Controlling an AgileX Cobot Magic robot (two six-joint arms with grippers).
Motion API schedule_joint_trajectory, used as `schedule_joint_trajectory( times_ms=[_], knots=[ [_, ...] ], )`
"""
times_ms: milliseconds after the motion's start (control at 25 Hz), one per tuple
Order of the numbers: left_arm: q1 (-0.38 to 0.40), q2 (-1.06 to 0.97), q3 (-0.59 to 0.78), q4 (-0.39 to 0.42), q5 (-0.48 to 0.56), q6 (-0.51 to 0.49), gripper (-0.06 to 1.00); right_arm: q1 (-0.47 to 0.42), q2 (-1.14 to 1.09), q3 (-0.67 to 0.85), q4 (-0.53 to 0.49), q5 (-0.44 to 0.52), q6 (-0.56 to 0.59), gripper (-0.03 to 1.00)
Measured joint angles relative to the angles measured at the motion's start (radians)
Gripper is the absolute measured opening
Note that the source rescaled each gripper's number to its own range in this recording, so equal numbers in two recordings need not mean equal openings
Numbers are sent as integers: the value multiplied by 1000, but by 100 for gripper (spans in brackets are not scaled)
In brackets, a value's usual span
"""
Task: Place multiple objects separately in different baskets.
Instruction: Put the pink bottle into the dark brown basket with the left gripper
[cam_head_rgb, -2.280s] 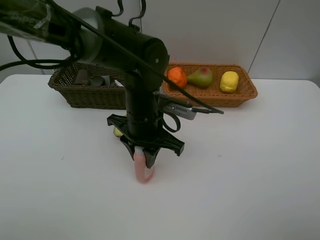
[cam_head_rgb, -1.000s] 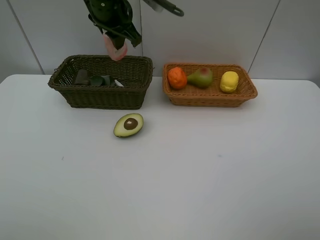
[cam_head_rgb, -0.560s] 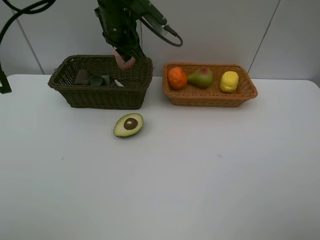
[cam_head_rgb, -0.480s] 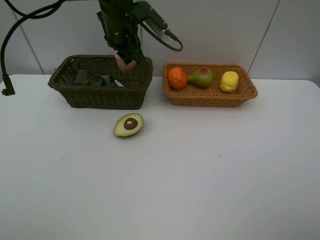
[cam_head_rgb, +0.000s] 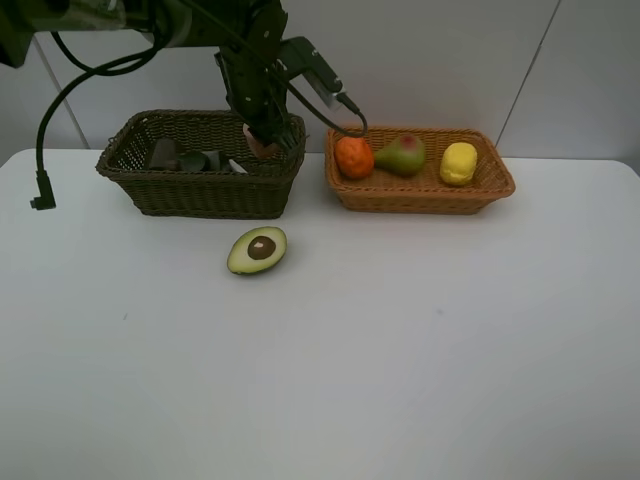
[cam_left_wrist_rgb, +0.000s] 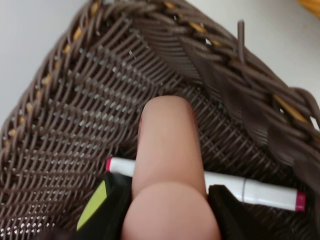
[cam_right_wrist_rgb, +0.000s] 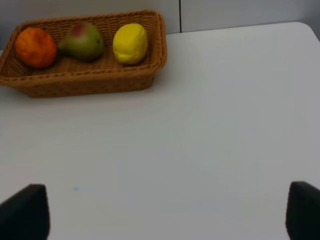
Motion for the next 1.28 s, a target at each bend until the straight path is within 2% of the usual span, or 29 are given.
schedule_joint_trajectory(
  times_ms=[480, 520, 560, 640, 720, 760, 1280],
  knots=[
    [0, 2, 0, 22, 23, 11, 40, 0, 0, 0, 0, 0, 0, 100],
    [1, 2, 0, 24, 28, 24, 43, 0, 0, 0, 0, 0, 0, 100],
    [1, 2, 0, 27, 29, 31, 53, 0, 0, 0, 0, 0, 0, 100],
    [1, 2, 0, 30, 29, 39, 79, 0, 0, 0, 0, 0, 0, 100],
    [1, 2, 0, 30, 28, 42, 93, 0, 0, 0, 0, 0, 0, 100],
    [1, 2, 0, 30, 28, 43, 96, 0, 0, 0, 0, 0, 0, 100],
    [1, 2, 0, 40, 28, 45, 100, 0, 0, 0, 0, 0, 0, 100]
  ],
)
